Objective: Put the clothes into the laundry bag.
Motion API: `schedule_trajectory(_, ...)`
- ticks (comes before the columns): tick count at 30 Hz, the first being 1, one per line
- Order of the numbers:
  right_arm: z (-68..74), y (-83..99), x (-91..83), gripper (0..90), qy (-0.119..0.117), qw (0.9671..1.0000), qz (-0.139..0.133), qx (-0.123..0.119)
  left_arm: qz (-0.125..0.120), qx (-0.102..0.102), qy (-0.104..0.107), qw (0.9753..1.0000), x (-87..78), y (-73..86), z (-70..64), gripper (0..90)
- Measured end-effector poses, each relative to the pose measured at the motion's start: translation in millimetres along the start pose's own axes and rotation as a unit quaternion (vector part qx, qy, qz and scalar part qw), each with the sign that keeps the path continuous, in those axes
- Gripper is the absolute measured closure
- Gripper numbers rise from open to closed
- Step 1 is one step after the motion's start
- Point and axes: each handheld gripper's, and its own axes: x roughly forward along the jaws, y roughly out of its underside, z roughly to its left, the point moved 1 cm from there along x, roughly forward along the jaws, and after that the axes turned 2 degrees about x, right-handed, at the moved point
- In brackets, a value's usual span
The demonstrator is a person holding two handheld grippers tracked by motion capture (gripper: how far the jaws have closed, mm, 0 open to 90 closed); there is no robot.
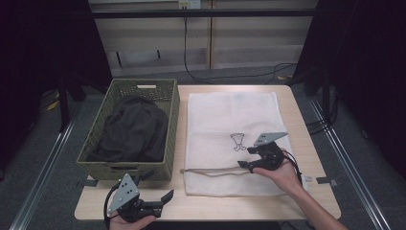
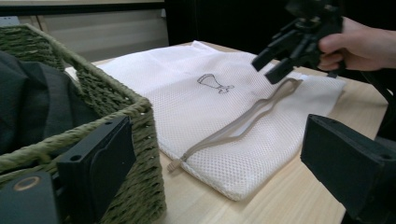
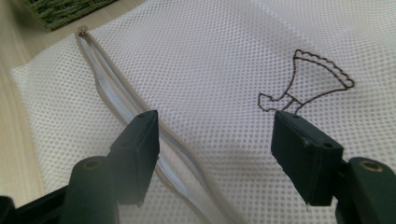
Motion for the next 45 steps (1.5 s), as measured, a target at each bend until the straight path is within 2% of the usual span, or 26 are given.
schedule_trajectory(2, -2.1, -2.5, 7.9, 31.8, 0.006, 0.9998, 0.016, -0.011, -0.001, 0.000, 0.002, 1.0000, -0.8, -0.4, 0.9, 9.5)
schedule_trajectory(3, -3.6, -2.4, 12.8, 31.2, 0.004, 0.9997, 0.022, -0.012, 0.000, -0.005, 0.003, 1.0000, -0.8, 0.0, 0.5, 9.5)
schedule_trajectory(4, -4.5, -1.7, 15.0, 30.8, 0.002, 0.9997, 0.024, -0.010, 0.000, 0.000, 0.000, 1.0000, -1.5, 0.2, 1.1, 9.5)
schedule_trajectory(7, -7.7, 5.8, 26.0, 27.6, -0.013, 0.9992, 0.036, -0.006, 0.003, 0.003, -0.003, 1.0000, -0.9, 0.6, 1.2, 9.5)
schedule_trajectory(11, -6.2, 14.9, 39.4, 26.0, -0.007, 0.9969, 0.074, -0.026, 0.009, 0.005, -0.004, 0.9999, 0.1, 0.4, 2.6, 9.5)
schedule_trajectory(12, -6.2, 14.9, 39.4, 26.0, -0.007, 0.9969, 0.074, -0.026, 0.009, 0.005, -0.004, 0.9999, 0.1, 0.4, 2.6, 9.5)
schedule_trajectory(15, -3.5, 15.4, 40.3, 26.2, 0.002, 0.9961, 0.076, -0.045, 0.008, 0.005, -0.005, 0.9999, -0.1, 1.0, 2.5, 9.5)
schedule_trajectory(17, -4.6, 15.5, 40.8, 27.4, -0.005, 0.9961, 0.073, -0.050, 0.008, 0.004, -0.005, 0.9999, -0.1, 1.0, 2.4, 9.5)
schedule_trajectory(21, -8.3, 14.1, 39.0, 35.3, -0.009, 0.9956, 0.078, -0.050, 0.009, 0.003, 0.000, 1.0000, 0.5, 1.0, 2.2, 9.5)
schedule_trajectory(24, -11.3, 11.6, 37.7, 44.0, 0.000, 0.9952, 0.087, -0.047, 0.011, 0.003, -0.002, 0.9999, 1.1, 1.0, 2.1, 9.6)
schedule_trajectory(27, -11.8, 9.9, 37.3, 51.2, -0.002, 0.9948, 0.090, -0.047, 0.016, 0.005, -0.001, 0.9999, 0.9, 1.0, 2.9, 9.6)
schedule_trajectory(28, -12.2, 9.9, 37.1, 53.0, 0.002, 0.9949, 0.089, -0.049, 0.016, 0.005, -0.001, 0.9999, 0.9, 1.0, 2.9, 9.6)
schedule_trajectory(29, -13.0, 10.3, 36.9, 54.4, -0.001, 0.9954, 0.087, -0.041, 0.014, 0.004, 0.009, 0.9999, 1.0, 1.2, 3.1, 9.6)
schedule_trajectory(31, -13.8, 10.3, 36.8, 59.3, 0.005, 0.9958, 0.083, -0.039, 0.018, 0.010, 0.008, 0.9998, 1.0, 1.4, 3.3, 9.6)
schedule_trajectory(33, -15.1, 11.0, 35.9, 64.7, 0.008, 0.9965, 0.080, -0.021, 0.019, 0.010, 0.011, 0.9997, 1.1, 1.4, 3.4, 9.6)
schedule_trajectory(34, -15.1, 11.0, 35.9, 64.7, 0.008, 0.9965, 0.080, -0.021, 0.019, 0.010, 0.011, 0.9997, 1.1, 1.4, 3.4, 9.6)
schedule_trajectory(35, -19.2, 11.8, 35.7, 70.2, 0.007, 0.9974, 0.071, -0.014, 0.018, 0.010, 0.010, 0.9997, 1.3, 1.5, 3.6, 9.6)
schedule_trajectory(37, -21.1, 13.3, 35.7, 75.6, 0.006, 0.9981, 0.062, -0.004, 0.017, 0.007, 0.010, 0.9998, 1.7, 1.8, 3.8, 9.6)
schedule_trajectory(40, -24.4, 15.3, 35.5, 83.3, 0.012, 0.9987, 0.050, -0.001, 0.018, 0.007, 0.005, 0.9998, 1.9, 1.3, 4.5, 9.6)
schedule_trajectory(44, -26.0, 15.4, 36.0, 86.3, 0.011, 0.9991, 0.037, 0.015, 0.015, 0.010, 0.004, 0.9998, -0.2, 0.8, 4.9, 9.6)
schedule_trajectory(45, -25.9, 15.0, 35.8, 86.6, 0.013, 0.9993, 0.034, 0.012, 0.015, 0.011, 0.005, 0.9998, -1.0, 0.8, 5.0, 9.6)
